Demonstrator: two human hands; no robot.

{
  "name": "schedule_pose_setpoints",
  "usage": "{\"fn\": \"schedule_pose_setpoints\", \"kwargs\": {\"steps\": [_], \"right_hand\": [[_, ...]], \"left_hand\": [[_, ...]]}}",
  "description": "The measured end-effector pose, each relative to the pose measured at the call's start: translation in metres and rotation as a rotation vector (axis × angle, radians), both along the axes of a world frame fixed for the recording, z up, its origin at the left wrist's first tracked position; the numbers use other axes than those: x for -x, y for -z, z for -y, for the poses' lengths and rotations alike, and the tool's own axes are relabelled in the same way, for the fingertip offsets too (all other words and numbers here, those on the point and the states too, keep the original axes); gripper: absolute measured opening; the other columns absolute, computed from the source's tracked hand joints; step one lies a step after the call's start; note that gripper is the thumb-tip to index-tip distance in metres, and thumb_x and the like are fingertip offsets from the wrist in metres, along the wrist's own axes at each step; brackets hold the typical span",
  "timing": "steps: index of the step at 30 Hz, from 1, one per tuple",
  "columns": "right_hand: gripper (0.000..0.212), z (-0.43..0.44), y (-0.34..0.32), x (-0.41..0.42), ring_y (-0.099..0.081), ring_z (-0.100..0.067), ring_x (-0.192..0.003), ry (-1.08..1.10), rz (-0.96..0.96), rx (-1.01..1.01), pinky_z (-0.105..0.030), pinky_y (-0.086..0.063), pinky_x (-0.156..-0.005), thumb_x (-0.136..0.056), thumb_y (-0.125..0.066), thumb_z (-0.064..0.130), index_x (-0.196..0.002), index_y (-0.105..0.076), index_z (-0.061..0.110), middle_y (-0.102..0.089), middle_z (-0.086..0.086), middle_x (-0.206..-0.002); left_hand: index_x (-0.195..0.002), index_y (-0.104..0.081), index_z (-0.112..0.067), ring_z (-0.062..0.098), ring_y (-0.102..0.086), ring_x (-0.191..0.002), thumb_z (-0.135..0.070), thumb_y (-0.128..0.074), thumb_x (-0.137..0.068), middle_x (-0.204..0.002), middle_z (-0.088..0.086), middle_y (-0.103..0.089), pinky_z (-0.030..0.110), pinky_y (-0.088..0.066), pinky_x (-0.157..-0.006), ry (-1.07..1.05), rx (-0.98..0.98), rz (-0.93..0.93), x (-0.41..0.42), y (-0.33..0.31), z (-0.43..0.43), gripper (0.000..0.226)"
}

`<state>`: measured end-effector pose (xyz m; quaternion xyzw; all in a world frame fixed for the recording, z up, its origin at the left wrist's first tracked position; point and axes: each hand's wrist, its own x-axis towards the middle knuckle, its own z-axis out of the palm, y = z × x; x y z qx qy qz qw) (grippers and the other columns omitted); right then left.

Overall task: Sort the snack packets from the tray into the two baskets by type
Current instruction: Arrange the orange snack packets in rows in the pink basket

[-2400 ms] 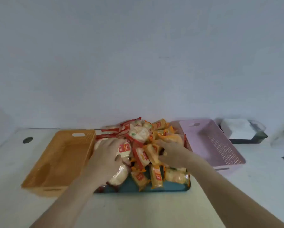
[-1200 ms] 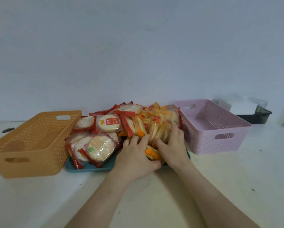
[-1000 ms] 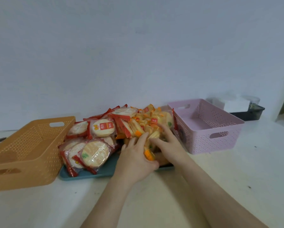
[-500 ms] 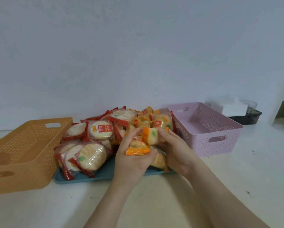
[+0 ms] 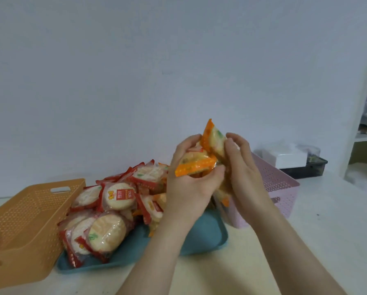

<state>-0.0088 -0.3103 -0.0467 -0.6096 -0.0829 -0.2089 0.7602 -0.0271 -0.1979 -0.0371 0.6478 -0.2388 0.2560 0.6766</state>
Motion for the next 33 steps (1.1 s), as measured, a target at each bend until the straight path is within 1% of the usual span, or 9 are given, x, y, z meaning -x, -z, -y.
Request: {"fn": "schedule_pose_setpoints", "kwargs": {"steps": [4,8,12,18,20,22,25,30,33], "right_hand": [[0.026,0.05,-0.021,-0.017,-0.068,-0.009,-0.096,0.115,-0.016,0.037,-0.029,-0.053,-0.079,-0.101,-0.039,0.038,-0.122,-0.052,0.03,-0.071,0.001,-0.104],[0.043,0.086,0.006,-0.042,-0.053,-0.024,-0.122,0.29,-0.209,0.429,-0.04,-0.042,-0.099,-0.097,-0.036,0.04,-0.138,-0.041,0.028,-0.059,-0.007,-0.128],[0.047,0.082,0.018,-0.036,-0.038,-0.024,-0.129,0.576,-0.126,0.633,-0.052,-0.037,-0.103,-0.094,-0.043,0.025,-0.141,-0.039,0.027,-0.049,-0.002,-0.134],[0.041,0.003,0.018,-0.026,-0.051,-0.008,-0.114,0.402,0.136,0.554,-0.027,-0.043,-0.097,-0.081,-0.05,0.016,-0.121,-0.057,0.023,-0.057,0.007,-0.121],[0.038,-0.027,0.032,-0.039,-0.055,-0.008,-0.107,0.275,0.053,0.49,-0.024,-0.043,-0.094,-0.076,-0.054,0.014,-0.112,-0.059,0.026,-0.061,0.007,-0.111],[0.038,-0.044,0.054,-0.054,-0.057,-0.015,-0.103,0.231,-0.07,0.473,-0.033,-0.045,-0.097,-0.069,-0.051,0.023,-0.106,-0.056,0.026,-0.062,0.004,-0.107],[0.061,-0.051,0.078,-0.068,-0.048,-0.022,-0.12,0.206,-0.237,0.536,-0.044,-0.039,-0.105,-0.066,-0.044,0.034,-0.126,-0.045,0.024,-0.052,-0.001,-0.128],[0.075,-0.046,0.082,-0.07,-0.052,-0.032,-0.118,0.175,-0.326,0.633,-0.042,-0.044,-0.1,-0.071,-0.052,0.029,-0.142,-0.028,0.023,-0.051,-0.011,-0.133],[0.074,-0.039,0.081,-0.072,-0.059,-0.033,-0.108,0.178,-0.339,0.672,-0.039,-0.049,-0.092,-0.072,-0.056,0.026,-0.14,-0.029,0.018,-0.061,-0.015,-0.121]], "left_hand": [[-0.122,-0.05,-0.044,0.01,-0.061,-0.108,-0.038,-0.077,-0.065,-0.123,-0.007,-0.059,0.036,-0.054,-0.091,-0.009,-0.151,-0.059,-0.047,-0.015,0.055,0.063],[-0.135,-0.006,-0.064,0.014,-0.046,-0.132,-0.074,-0.077,-0.048,-0.15,-0.005,-0.039,0.041,-0.041,-0.108,0.096,-0.413,-0.371,-0.079,-0.005,0.062,0.113],[-0.15,-0.014,-0.036,0.005,-0.033,-0.133,-0.053,-0.068,-0.08,-0.145,-0.016,-0.03,0.027,-0.028,-0.109,-0.006,-0.322,-0.418,-0.086,0.005,0.018,0.09],[-0.131,-0.051,-0.03,0.009,-0.049,-0.123,-0.039,-0.057,-0.09,-0.125,-0.015,-0.052,0.029,-0.04,-0.101,-0.267,-0.632,-0.428,-0.096,0.048,-0.036,0.043],[-0.132,-0.044,-0.033,0.017,-0.047,-0.128,-0.051,-0.049,-0.082,-0.136,-0.008,-0.051,0.038,-0.042,-0.103,-0.304,-0.864,-0.418,-0.1,0.07,-0.033,0.054],[-0.148,-0.018,-0.029,0.031,-0.025,-0.143,-0.049,-0.046,-0.085,-0.159,0.009,-0.018,0.048,-0.03,-0.113,-0.395,-1.127,-0.482,-0.104,0.081,-0.026,0.072],[-0.151,0.01,-0.026,0.039,-0.021,-0.144,-0.034,-0.051,-0.092,-0.16,0.017,0.012,0.05,-0.029,-0.112,-0.404,-1.212,-0.565,-0.106,0.085,-0.028,0.085],[-0.152,0.0,-0.03,0.032,-0.052,-0.121,-0.028,-0.055,-0.089,-0.149,0.013,-0.034,0.042,-0.049,-0.093,-0.435,-1.265,-0.448,-0.107,0.085,-0.036,0.083],[-0.149,-0.008,-0.037,0.028,-0.054,-0.118,-0.032,-0.061,-0.085,-0.143,0.006,-0.042,0.041,-0.05,-0.092,-0.356,-1.207,-0.435,-0.103,0.081,-0.037,0.084]]}}
